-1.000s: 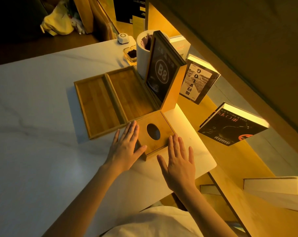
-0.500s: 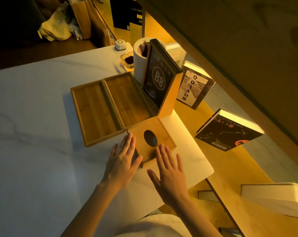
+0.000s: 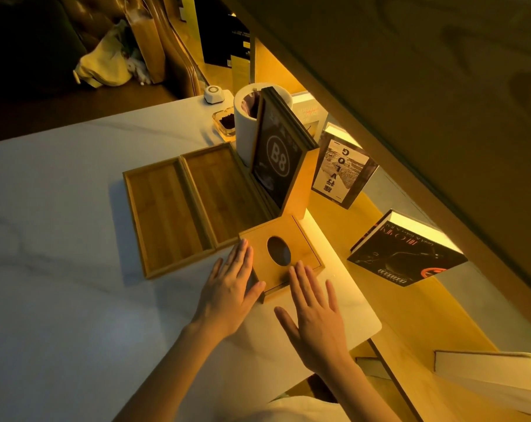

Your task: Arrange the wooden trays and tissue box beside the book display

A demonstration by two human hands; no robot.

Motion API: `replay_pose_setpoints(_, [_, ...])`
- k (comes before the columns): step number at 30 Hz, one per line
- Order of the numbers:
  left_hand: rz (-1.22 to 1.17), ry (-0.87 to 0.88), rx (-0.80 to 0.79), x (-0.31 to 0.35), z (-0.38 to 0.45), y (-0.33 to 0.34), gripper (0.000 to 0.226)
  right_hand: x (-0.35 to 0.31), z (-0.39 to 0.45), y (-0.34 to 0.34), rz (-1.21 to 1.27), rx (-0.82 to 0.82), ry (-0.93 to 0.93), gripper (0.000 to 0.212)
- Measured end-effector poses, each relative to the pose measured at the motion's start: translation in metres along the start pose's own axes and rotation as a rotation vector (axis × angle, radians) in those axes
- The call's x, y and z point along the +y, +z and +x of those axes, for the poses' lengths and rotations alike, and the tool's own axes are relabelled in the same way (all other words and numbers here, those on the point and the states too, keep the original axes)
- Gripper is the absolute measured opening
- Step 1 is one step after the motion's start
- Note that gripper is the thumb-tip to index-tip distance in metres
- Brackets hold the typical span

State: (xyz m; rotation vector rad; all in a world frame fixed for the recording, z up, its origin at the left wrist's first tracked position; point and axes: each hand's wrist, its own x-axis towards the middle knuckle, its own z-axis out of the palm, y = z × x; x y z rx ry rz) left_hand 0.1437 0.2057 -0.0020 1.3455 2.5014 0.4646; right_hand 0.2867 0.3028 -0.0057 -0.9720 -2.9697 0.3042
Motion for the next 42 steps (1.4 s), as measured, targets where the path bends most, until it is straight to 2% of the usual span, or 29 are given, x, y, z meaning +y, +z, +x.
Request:
replay_pose_setpoints(14, [-0.062, 0.008, -0.034, 0.030, 0.041, 0.012, 0.082, 0.043, 0.023, -0.008, 0.003, 0.034, 0.007, 0.065])
replay_pose_setpoints(21, [-0.038, -0.030, -0.056, 0.045, 0.053, 0.011, 0.070, 0.057, 0.032, -0.012, 0.044, -0.009, -0.022, 0.067])
replay_pose_setpoints(33, [-0.057, -0.036, -0.088, 0.045, 0.055, 0.007, 0.069, 0.056, 0.033, -0.018, 0.089, -0.048, -0.028, 0.066])
replay_pose_setpoints(38, [-0.187, -0.064, -0.086, 0.047, 0.051, -0.007, 0.063, 0.045, 0.039, -0.033, 0.115, -0.012, -0.008, 0.073])
replay_pose_setpoints(42, [-0.254, -0.145, 0.085, 0.044, 0.043, -0.031, 0.050, 0.024, 0.054, -0.050, 0.255, 0.056, -0.074, 0.044])
